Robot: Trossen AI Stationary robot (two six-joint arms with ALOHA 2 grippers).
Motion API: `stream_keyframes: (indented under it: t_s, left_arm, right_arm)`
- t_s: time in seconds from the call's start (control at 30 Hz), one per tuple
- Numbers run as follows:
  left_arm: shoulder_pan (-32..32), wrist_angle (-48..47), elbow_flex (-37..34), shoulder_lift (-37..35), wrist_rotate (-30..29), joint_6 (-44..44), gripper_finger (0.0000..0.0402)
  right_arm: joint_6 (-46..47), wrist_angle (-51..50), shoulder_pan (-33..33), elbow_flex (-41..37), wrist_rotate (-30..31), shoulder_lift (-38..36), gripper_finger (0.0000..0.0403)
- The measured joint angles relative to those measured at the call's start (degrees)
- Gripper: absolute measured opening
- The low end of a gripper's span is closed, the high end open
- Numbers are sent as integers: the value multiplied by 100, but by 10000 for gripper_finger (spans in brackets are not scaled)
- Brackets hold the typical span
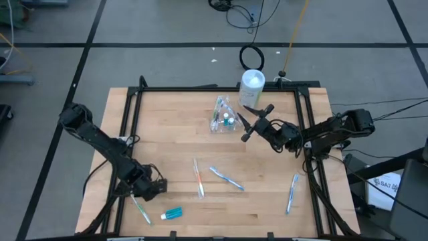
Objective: Pick & Place toothbrushing station
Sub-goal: Put the green toothbrush into the transparent organizer
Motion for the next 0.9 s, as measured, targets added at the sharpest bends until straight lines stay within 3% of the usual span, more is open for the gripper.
stream_keyframes:
  t_s: [0.23,0.47,0.63,0.77,0.9]
  left_arm:
    - [-534,430,0,0,670,-266,161]
    - [-1079,456,2,19,639,1027,161]
    - [-1322,417,13,172,451,791,161]
    - [-1419,474,9,328,43,545,161]
    - [-1427,676,2,587,90,1317,161]
  right_arm:
    - [436,-81,-264,0,0,0,167]
    - [631,-139,-441,0,1,2,167]
    - [633,-133,-440,0,-82,2,166]
    - [816,-104,-440,0,-522,2,166]
    - [934,2,-438,0,-933,2,164]
